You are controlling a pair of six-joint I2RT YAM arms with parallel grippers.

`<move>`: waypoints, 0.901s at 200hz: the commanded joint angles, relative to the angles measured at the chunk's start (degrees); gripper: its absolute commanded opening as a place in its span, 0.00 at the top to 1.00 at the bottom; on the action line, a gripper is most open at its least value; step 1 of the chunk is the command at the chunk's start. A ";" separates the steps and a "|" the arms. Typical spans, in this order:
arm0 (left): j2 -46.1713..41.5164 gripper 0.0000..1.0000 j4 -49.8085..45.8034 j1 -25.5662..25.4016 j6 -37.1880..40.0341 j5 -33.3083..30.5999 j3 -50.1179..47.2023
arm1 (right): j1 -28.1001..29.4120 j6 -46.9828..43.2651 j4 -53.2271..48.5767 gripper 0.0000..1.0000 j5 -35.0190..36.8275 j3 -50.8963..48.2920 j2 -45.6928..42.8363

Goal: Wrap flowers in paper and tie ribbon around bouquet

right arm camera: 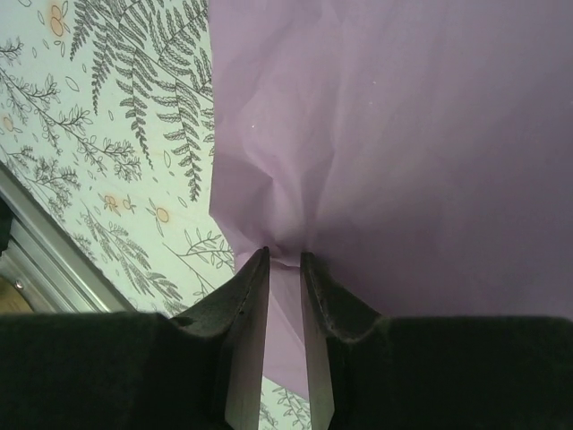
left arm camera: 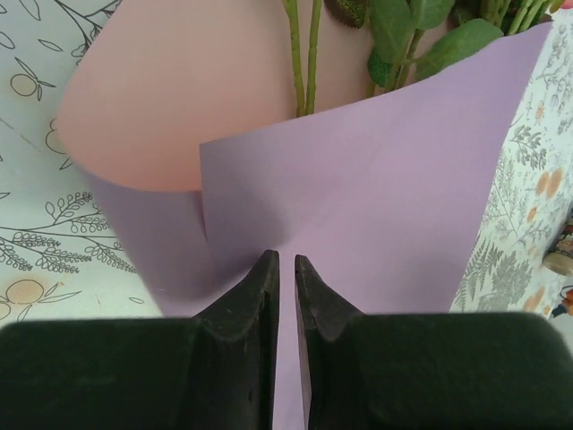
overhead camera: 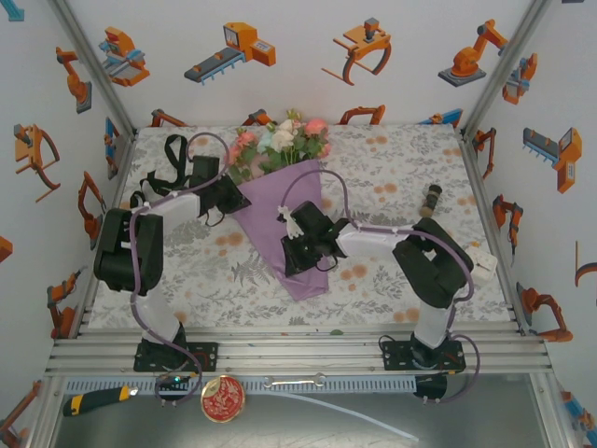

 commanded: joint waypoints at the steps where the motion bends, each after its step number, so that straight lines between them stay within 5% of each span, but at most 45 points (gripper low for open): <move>1: -5.64 0.78 0.25 0.32 0.65 0.26 -1.02 | -1.12 -1.46 -1.00 0.73 2.49 1.11 -7.63; 53: -25.92 0.53 -10.45 -0.31 4.43 -7.15 -5.87 | -12.07 2.77 -2.45 0.61 14.55 -0.83 -21.74; 98: -34.12 0.37 -22.56 4.38 9.69 -24.93 -6.69 | -19.20 6.09 -4.56 0.46 18.93 -2.04 -25.41; 137: -19.27 0.36 -23.32 12.51 24.35 -32.60 3.86 | -19.21 8.27 -2.44 0.43 15.05 -3.50 -28.61; 180: 8.60 0.43 -33.74 16.10 34.05 -28.50 32.34 | -19.21 8.16 -1.59 0.43 14.52 -5.61 -32.48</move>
